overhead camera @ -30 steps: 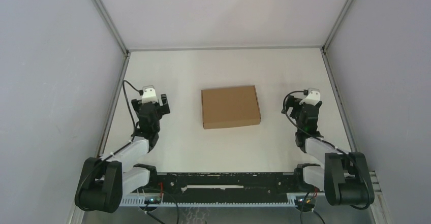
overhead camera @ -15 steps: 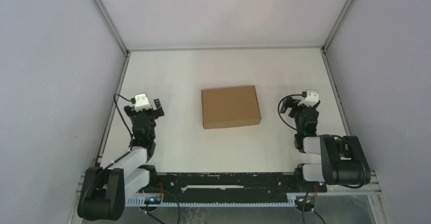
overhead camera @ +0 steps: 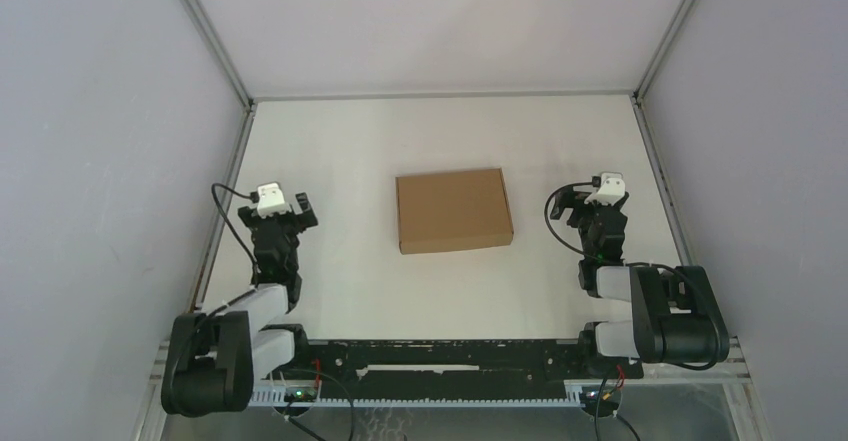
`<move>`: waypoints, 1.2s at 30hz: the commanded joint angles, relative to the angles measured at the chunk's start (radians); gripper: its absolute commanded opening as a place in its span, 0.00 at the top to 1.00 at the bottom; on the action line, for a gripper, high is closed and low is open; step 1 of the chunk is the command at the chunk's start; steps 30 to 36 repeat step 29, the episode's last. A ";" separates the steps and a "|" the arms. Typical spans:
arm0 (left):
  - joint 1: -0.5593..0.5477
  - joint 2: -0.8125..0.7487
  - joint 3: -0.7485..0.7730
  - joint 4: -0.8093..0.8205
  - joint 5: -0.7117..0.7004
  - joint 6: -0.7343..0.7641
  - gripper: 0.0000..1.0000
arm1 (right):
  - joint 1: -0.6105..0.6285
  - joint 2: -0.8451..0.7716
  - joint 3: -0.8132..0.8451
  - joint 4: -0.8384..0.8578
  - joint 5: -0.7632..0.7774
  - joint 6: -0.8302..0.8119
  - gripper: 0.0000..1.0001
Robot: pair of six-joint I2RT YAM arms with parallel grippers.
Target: Fold the paper box
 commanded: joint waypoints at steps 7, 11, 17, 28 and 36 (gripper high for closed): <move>0.006 0.181 0.044 0.219 -0.055 -0.034 0.00 | 0.004 0.005 0.032 0.027 -0.020 -0.013 0.00; 0.004 0.179 0.045 0.209 -0.054 -0.032 0.00 | 0.000 0.009 0.051 -0.006 -0.024 0.005 0.00; 0.004 0.174 0.043 0.211 -0.053 -0.032 0.00 | -0.019 0.011 0.061 -0.020 -0.058 0.016 0.01; 0.005 0.175 0.043 0.211 -0.053 -0.032 0.00 | -0.017 0.013 0.066 -0.027 -0.056 0.013 0.00; 0.004 0.174 0.044 0.211 -0.053 -0.032 0.00 | -0.018 0.013 0.066 -0.028 -0.059 0.015 0.00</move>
